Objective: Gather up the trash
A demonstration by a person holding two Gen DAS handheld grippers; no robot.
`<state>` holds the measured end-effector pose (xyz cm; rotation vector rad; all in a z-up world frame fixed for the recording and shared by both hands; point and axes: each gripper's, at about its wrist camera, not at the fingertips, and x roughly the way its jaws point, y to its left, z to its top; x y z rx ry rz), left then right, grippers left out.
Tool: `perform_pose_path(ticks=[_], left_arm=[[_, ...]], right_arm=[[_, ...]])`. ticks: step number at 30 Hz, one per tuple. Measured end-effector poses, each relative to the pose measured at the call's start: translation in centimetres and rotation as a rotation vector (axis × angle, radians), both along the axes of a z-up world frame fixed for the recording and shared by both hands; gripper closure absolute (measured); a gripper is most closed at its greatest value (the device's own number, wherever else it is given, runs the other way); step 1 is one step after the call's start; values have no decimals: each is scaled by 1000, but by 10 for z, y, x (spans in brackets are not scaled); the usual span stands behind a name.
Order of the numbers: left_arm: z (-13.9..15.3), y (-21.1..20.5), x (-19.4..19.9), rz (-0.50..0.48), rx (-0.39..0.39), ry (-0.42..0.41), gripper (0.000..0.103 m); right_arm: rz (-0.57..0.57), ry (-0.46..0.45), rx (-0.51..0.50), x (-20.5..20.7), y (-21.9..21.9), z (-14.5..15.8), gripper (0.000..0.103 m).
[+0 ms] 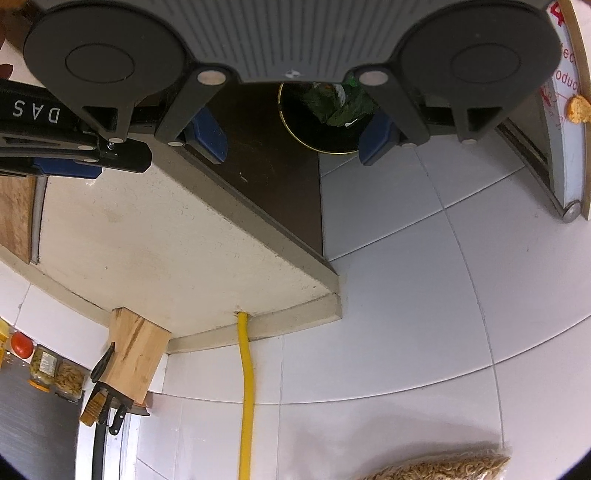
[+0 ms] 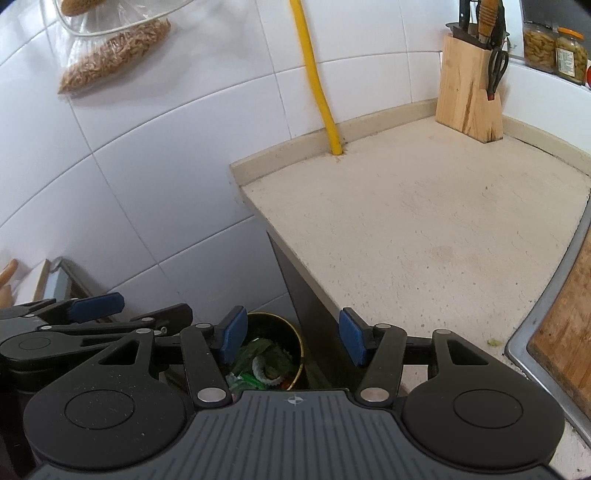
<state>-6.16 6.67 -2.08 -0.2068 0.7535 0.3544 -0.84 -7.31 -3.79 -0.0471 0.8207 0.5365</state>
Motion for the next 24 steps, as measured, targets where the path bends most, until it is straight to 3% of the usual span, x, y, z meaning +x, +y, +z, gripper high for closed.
perform_pose_path(ticks=[24], left_arm=[[-15, 9, -3, 32, -55, 101, 30]], right_arm=[[28, 68, -74, 5, 18, -11, 40]])
